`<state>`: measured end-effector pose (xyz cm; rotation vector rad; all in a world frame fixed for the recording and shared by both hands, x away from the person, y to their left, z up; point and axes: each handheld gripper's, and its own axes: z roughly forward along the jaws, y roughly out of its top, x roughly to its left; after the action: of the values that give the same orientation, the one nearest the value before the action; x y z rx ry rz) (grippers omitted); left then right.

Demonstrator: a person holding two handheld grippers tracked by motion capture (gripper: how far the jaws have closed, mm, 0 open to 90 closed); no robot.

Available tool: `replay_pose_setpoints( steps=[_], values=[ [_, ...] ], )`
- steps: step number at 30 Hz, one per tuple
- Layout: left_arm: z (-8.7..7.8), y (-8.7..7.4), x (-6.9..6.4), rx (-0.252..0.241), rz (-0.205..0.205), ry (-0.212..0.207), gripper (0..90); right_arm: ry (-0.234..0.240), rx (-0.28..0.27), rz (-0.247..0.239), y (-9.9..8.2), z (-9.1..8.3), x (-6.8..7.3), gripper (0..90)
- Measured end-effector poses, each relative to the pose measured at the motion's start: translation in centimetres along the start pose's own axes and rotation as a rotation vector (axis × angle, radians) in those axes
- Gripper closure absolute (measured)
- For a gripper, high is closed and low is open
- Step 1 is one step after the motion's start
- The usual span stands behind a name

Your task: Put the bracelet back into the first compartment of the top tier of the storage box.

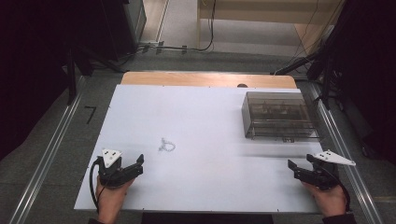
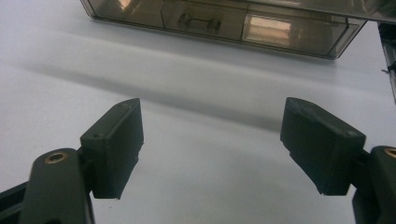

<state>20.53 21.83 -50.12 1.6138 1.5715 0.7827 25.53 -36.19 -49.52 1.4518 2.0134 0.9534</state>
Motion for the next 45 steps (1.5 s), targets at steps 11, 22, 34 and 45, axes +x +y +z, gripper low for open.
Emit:
replay_pose_setpoints(
  steps=[11,22,34,45],
  values=[
    [1.0,0.3,-0.2,0.009,0.019,-0.002,17.1,0.008,0.002,0.008,-0.1,0.0,-0.1,20.0],
    [1.9,0.6,-0.4,0.028,0.019,-0.014,17.9,0.012,0.006,0.014,-0.1,0.1,-0.2,20.0],
    [2.7,0.9,-1.0,0.037,0.042,-0.017,19.3,0.012,0.006,0.015,-0.1,0.1,-0.2,20.1],
    [3.2,1.0,-1.2,0.040,0.049,-0.022,22.0,0.014,0.011,0.013,-0.1,0.2,-0.2,20.1]
  ],
)
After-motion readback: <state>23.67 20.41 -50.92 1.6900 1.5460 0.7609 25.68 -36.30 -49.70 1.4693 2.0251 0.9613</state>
